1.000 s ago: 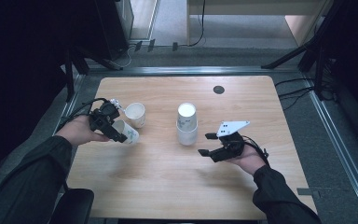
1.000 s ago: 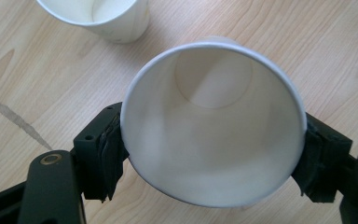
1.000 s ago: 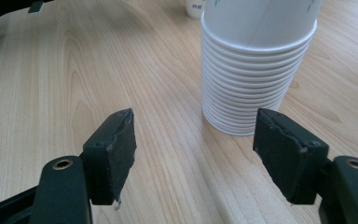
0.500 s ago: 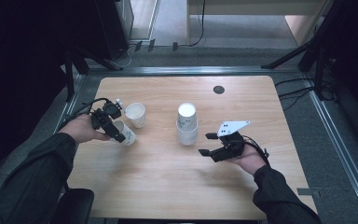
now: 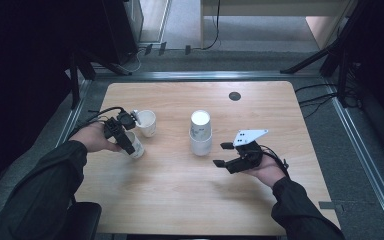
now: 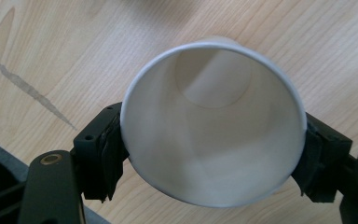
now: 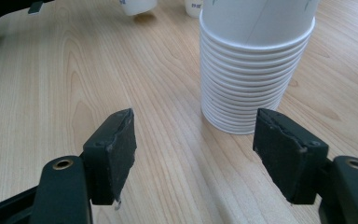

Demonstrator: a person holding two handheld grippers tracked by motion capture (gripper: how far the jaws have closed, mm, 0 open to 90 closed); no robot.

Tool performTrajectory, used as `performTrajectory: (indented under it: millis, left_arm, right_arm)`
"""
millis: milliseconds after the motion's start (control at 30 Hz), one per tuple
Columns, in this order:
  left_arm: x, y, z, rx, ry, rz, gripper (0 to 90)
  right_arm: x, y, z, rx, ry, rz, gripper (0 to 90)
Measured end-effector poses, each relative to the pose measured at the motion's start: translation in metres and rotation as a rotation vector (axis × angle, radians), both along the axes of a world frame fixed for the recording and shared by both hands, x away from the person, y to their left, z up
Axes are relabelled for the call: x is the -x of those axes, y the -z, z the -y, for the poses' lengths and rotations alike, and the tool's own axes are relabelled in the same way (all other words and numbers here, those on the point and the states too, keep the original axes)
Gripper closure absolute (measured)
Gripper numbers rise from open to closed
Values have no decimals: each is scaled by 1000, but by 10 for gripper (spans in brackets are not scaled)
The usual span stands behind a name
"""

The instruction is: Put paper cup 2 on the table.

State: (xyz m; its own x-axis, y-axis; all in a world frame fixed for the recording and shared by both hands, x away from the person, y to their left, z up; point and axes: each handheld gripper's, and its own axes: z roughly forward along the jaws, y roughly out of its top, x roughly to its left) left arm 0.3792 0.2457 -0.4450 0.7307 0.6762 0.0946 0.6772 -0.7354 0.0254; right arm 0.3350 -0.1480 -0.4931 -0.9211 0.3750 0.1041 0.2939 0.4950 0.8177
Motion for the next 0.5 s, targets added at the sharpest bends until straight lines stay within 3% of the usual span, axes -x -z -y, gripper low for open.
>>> performTrajectory:
  millis: [500]
  left_arm:
    - [-9, 9, 16, -49, 16, -26, 227]
  right_arm:
    - [0, -1, 2, -9, 8, 1, 302]
